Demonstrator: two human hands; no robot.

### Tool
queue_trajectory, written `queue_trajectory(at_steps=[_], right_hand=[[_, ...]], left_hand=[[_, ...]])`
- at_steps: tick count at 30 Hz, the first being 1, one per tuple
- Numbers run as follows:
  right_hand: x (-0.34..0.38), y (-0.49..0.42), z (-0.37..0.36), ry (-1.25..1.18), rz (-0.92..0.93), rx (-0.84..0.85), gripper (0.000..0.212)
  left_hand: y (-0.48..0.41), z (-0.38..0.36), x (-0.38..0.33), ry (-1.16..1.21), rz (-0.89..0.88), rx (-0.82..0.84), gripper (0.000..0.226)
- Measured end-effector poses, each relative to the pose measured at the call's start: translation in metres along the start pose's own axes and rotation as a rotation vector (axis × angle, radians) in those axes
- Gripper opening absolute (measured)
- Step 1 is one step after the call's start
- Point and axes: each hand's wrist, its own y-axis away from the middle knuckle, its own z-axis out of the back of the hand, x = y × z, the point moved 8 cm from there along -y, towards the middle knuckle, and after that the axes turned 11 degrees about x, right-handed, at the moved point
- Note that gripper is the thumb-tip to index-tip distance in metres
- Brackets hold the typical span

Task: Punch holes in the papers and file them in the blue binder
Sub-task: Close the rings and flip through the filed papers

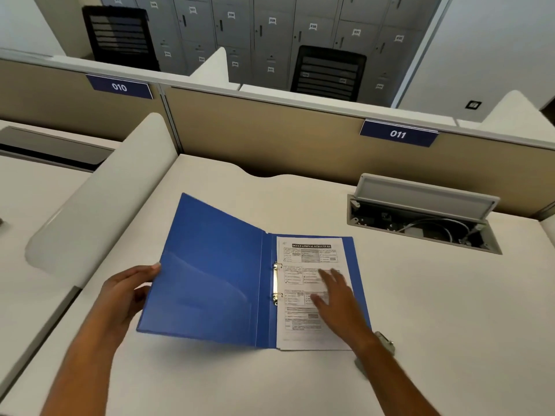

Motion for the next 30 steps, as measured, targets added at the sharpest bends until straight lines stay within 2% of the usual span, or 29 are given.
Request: queue_trajectory(at_steps=[3, 6, 7, 12, 17, 20, 24, 27, 30], right_hand=[[-0.039, 0.010, 0.031, -0.159, -0.141, -0.189, 0.054], [-0.071, 0.012, 0.045, -0.271, -0.238, -0.174, 0.044], [-0.078, 0.012, 0.048, -0.291, -0.254, -0.164, 0.043], [-0.100, 0.014, 0.056, -0.622, -0.283, -0.129, 0.020], [-0.102, 0.015, 0.057, -0.947, -0.336, 0.000, 0.040], [-0.099, 0.017, 0.063, -0.962, -0.281, -0.006, 0.046], [-0.107, 0.012, 0.062, -0.977, -0.185, -0.074, 0.048], [-0.118, 0.013, 0.064, -0.898, -0.170, -0.200, 0.039], [-0.124, 0.018, 0.070, -0.639, -0.183, -0.312, 0.018]], left_hand=[[0.012, -0.038, -0.020, 0.030, -0.065, 0.095, 0.021], [0.021, -0.091, -0.034, 0.030, -0.112, 0.212, 0.053], [0.021, -0.109, -0.036, 0.014, -0.139, 0.238, 0.056], [0.019, -0.207, -0.024, -0.111, -0.192, 0.321, 0.024], [-0.008, -0.249, 0.033, -0.200, -0.104, 0.218, 0.021], [-0.024, -0.247, 0.065, -0.302, -0.069, 0.084, 0.029], [-0.035, -0.246, 0.086, -0.643, -0.130, -0.021, 0.054], [-0.040, -0.245, 0.108, -0.726, -0.127, -0.053, 0.082], [-0.040, -0.247, 0.123, -0.703, -0.124, -0.063, 0.091]])
